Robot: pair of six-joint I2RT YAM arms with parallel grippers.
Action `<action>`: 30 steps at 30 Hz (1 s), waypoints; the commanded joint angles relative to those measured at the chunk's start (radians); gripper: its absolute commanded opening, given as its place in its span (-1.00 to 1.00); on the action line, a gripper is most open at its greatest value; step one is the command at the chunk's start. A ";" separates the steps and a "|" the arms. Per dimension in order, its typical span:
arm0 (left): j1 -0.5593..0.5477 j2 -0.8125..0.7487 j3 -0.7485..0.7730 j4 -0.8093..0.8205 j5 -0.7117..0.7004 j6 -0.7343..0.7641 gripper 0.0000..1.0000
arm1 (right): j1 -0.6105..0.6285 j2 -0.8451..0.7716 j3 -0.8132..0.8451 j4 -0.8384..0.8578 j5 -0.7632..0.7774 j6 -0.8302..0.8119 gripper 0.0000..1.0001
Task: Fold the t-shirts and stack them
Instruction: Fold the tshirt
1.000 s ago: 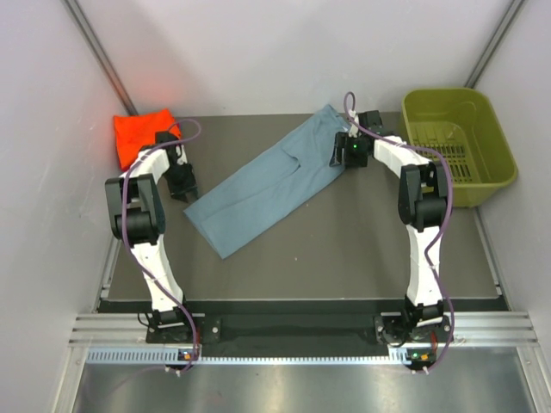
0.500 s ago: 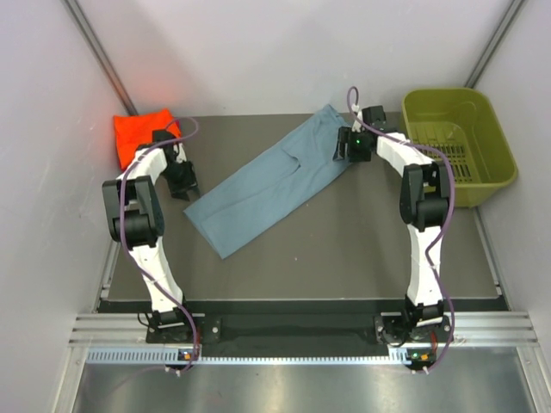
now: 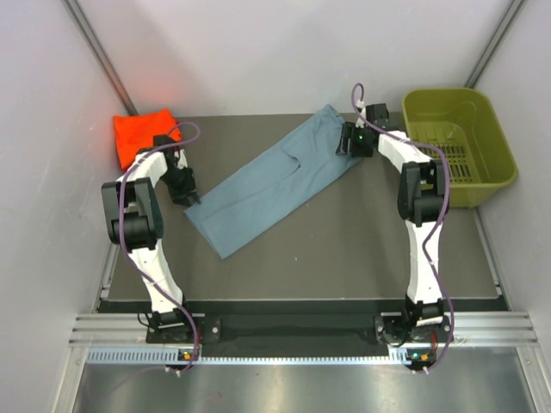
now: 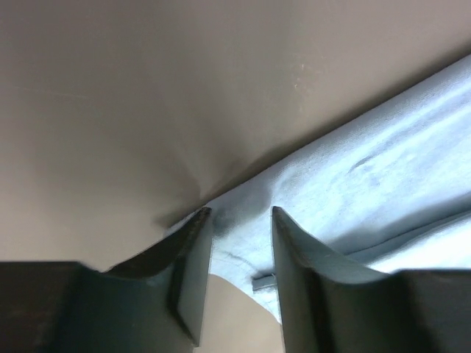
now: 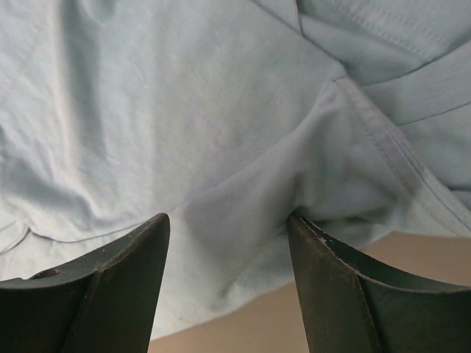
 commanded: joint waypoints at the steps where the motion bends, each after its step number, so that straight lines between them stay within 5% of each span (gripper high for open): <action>1: -0.003 -0.020 -0.004 -0.006 -0.015 0.029 -0.19 | -0.003 0.015 0.040 0.040 -0.042 0.045 0.32; 3: -0.004 -0.016 -0.003 -0.013 -0.020 0.032 -0.31 | -0.001 0.021 0.034 0.043 -0.047 0.060 0.32; 8: -0.027 -0.040 -0.030 -0.033 -0.011 0.032 -1.00 | -0.003 0.035 0.026 0.044 -0.045 0.073 0.31; 30: -0.174 -0.411 -0.444 -0.065 0.078 0.003 -1.00 | 0.002 0.219 0.275 0.127 -0.076 0.140 0.31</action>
